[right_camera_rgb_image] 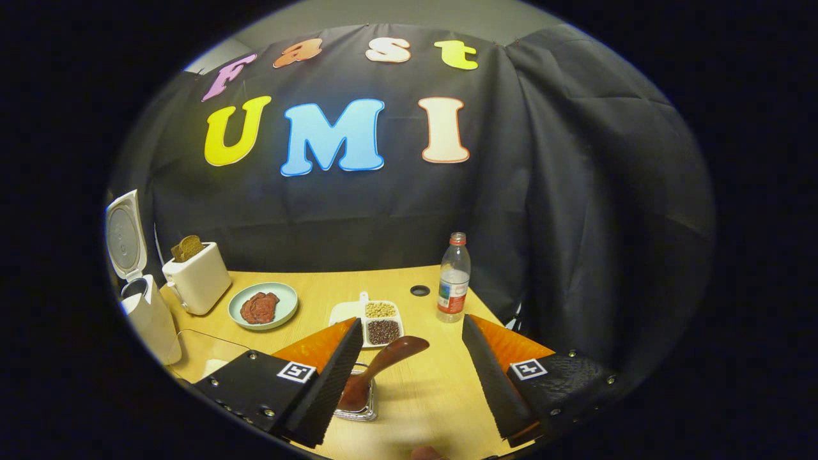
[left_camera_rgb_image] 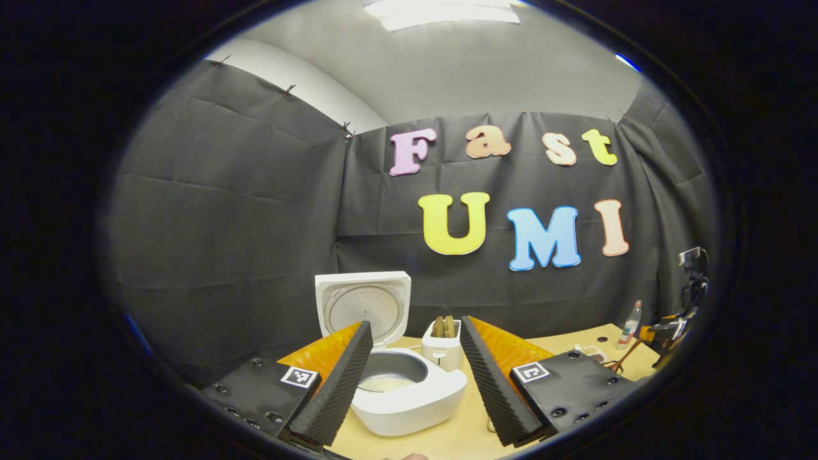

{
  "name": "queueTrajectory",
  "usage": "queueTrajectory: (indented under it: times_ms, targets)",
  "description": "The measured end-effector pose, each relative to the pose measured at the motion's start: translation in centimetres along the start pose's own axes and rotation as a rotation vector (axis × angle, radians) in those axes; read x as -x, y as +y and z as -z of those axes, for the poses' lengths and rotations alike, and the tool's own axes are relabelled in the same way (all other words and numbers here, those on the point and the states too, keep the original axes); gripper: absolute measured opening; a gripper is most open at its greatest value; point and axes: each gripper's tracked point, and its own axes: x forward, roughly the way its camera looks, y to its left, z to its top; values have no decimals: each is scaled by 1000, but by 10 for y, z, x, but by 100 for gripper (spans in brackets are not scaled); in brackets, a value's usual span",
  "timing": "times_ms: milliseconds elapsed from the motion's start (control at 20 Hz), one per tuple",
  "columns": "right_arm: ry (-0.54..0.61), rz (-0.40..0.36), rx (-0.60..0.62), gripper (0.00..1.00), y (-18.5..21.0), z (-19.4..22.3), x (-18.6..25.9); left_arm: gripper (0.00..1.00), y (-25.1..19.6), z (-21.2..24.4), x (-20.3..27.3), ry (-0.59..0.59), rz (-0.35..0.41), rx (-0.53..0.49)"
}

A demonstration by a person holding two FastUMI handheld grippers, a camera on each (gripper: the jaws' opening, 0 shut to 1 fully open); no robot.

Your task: Close the left gripper, press the button to open the rice cooker; take a wooden spoon from the chopstick holder with the right hand, scoop a spoonful of rice and pour it into the rice cooker, then put the wooden spoon back into the chopstick holder.

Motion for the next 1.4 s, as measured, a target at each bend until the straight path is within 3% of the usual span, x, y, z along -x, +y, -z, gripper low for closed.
queueTrajectory:
  times_ms: [450, 550, 700, 850, 900, 950, 1400]
  targets:
    - [-128, -6, -7, 95, 13, -57, 65, 100, 50, -13, -78, 12, -75, -33]
    - [-141, -18, -12, 95, 20, -63, 79, 93, 64, -15, -104, 29, -96, -39]
    - [-147, -50, -24, 95, 33, -62, 95, 89, 85, -19, -140, 40, -115, -38]
    - [-151, -52, -18, 95, 40, -57, 110, 95, 100, -27, -178, 40, -123, -39]
    - [-152, -47, -15, 95, 42, -56, 114, 100, 68, -49, -193, 38, -127, -41]
    - [-153, -40, -13, 95, 43, -54, 119, 95, 72, -51, -204, 36, -125, -41]
    - [-140, 64, -49, 95, 26, -33, 153, 98, 91, -65, -295, 22, -127, -62]
